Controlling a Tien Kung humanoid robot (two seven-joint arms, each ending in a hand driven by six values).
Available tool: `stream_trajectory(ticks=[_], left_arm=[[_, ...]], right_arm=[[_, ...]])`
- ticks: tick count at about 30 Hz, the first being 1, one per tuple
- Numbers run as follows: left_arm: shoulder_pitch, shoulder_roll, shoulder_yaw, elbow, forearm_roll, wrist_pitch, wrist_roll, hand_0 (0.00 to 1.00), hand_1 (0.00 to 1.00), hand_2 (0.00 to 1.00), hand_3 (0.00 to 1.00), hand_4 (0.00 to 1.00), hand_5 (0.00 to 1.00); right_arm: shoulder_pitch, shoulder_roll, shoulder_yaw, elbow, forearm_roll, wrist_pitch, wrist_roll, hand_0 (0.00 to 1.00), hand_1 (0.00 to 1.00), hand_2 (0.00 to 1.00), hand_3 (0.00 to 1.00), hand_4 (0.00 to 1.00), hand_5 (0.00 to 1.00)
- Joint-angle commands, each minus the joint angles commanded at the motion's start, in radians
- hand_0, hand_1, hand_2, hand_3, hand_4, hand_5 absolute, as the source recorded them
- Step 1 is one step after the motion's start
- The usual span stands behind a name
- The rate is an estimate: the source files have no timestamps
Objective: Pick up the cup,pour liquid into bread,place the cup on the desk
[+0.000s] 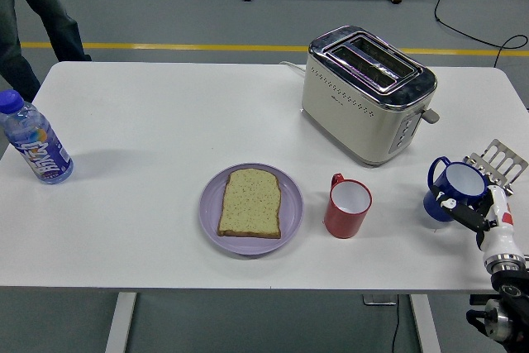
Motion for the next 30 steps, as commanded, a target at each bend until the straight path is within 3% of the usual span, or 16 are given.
stream_trajectory(ticks=[16, 24, 30], left_arm=[[-0.003, 0.002, 0.011, 0.000, -0.015, -0.003, -0.005, 0.690, 0.756, 0.773, 0.611, 0.396, 0.998], [-0.004, 0.002, 0.014, 0.000, -0.018, -0.003, -0.006, 0.690, 0.756, 0.773, 0.611, 0.396, 0.998], [-0.004, 0.002, 0.013, 0.000, -0.017, -0.003, -0.005, 0.690, 0.756, 0.773, 0.611, 0.396, 0.998]], right_arm=[[-0.020, -0.038, 0.083, 0.092, -0.068, 0.048, -0.052, 0.497, 0.429, 0.519, 0.513, 0.712, 0.002], [-0.040, -0.050, 0.121, 0.146, -0.168, 0.101, -0.164, 0.492, 0.423, 0.516, 0.506, 0.716, 0.002], [-0.051, -0.058, 0.128, 0.189, -0.210, 0.117, -0.208, 0.491, 0.422, 0.517, 0.504, 0.719, 0.002]])
